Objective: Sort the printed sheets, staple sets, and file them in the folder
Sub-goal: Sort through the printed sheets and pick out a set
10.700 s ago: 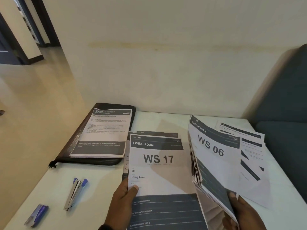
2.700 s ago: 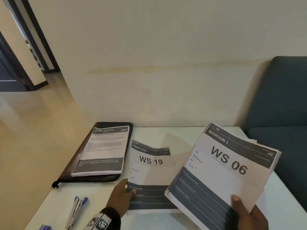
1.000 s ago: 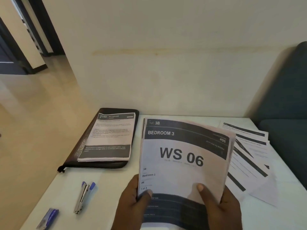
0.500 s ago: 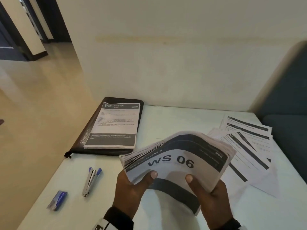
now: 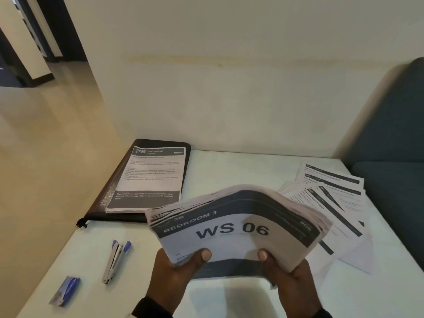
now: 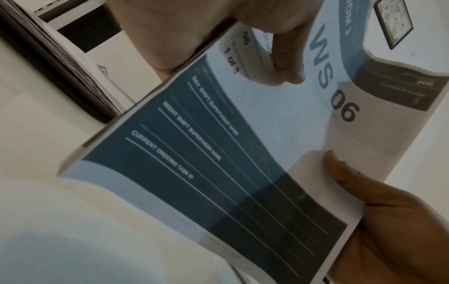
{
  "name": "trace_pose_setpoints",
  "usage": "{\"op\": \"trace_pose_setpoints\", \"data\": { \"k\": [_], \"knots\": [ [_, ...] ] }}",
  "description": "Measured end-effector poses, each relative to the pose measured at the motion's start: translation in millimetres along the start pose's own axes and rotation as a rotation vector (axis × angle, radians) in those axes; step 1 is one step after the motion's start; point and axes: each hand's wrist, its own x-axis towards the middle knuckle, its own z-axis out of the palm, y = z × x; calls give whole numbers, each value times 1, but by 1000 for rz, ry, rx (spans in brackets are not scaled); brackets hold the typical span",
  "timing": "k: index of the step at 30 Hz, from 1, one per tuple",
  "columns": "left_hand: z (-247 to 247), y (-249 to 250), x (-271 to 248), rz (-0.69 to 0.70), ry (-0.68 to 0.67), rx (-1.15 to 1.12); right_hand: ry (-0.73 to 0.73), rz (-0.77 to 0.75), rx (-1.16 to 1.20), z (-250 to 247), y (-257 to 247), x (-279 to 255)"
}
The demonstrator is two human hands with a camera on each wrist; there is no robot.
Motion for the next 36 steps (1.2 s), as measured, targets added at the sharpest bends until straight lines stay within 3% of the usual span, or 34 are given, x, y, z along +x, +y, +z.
{"op": "trace_pose_setpoints", "data": {
  "k": [5, 9, 15, 17, 19, 22, 24, 26, 29, 32, 34, 36],
  "knots": [
    [-1, -23, 0, -176, -77, 76, -84, 149, -147, -3, 17, -2],
    [1, -22, 0, -151, -29, 93, -38, 154, -202, -8, 17, 1],
    [0, -16, 2, -222, 35, 156, -180, 190, -254, -7, 0, -1],
    [1, -10, 4, -232, 84, 86, -187, 187, -220, -10, -9, 1],
    [3, -1, 2, -257, 132, -88, -182, 208, -73, -13, -11, 2],
    [14, 7, -4, -356, 103, -441, -159, 326, 520, -9, -12, -3],
    [25, 5, -8, -388, 108, -577, -164, 346, 666, 3, -7, -6],
    [34, 0, -11, -405, 107, -589, -55, 397, 487, 12, -3, -5],
    [30, -9, -8, -405, 158, -571, 114, 351, 343, 9, -9, -2],
    [0, -7, 6, -383, 202, -535, 96, 269, 145, -16, -19, 3],
    [-26, -6, 17, -341, 246, -431, 89, 240, 54, -36, -22, 5],
    [-47, -5, 24, -253, 208, -280, 52, 237, 6, -48, -27, 5]
  ]
}}
